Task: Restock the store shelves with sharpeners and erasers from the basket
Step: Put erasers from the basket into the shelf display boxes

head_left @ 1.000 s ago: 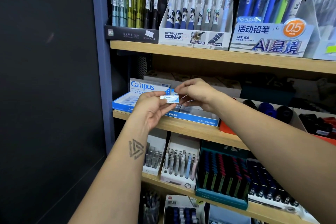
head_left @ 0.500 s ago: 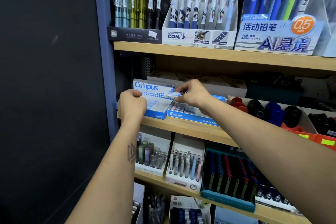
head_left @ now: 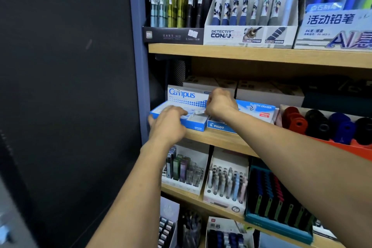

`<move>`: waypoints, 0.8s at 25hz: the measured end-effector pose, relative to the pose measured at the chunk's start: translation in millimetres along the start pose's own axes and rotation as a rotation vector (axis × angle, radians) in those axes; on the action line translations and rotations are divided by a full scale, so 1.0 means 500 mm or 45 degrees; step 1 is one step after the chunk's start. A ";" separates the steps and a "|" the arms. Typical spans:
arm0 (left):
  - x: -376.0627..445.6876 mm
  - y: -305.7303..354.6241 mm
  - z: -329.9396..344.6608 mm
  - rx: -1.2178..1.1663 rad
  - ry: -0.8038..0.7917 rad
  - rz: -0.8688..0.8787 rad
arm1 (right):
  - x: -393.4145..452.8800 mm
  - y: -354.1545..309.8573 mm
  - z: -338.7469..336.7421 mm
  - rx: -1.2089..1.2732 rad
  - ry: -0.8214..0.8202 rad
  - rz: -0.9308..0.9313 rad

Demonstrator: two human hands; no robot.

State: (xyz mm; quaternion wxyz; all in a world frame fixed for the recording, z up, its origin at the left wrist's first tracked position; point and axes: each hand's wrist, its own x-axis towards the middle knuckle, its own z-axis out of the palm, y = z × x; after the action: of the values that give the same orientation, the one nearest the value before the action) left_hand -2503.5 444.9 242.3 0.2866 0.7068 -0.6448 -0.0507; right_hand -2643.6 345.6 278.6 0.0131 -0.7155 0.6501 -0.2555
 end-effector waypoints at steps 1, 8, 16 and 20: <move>-0.001 0.010 0.003 0.014 -0.048 0.025 | 0.002 -0.003 0.000 -0.020 0.000 0.010; 0.008 0.029 0.014 0.063 -0.154 -0.070 | -0.005 -0.019 0.021 -0.207 0.022 -0.026; -0.006 0.061 0.014 0.027 0.004 0.003 | -0.028 0.001 -0.003 0.085 -0.025 -0.075; -0.024 0.122 0.016 0.075 0.186 0.179 | -0.096 0.034 -0.050 0.257 0.000 -0.097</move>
State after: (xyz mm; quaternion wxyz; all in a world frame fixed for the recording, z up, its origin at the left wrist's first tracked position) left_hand -2562.7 453.4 260.4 0.3149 0.6696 -0.6715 0.0400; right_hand -2670.4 395.8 277.7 0.0755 -0.7346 0.5934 -0.3202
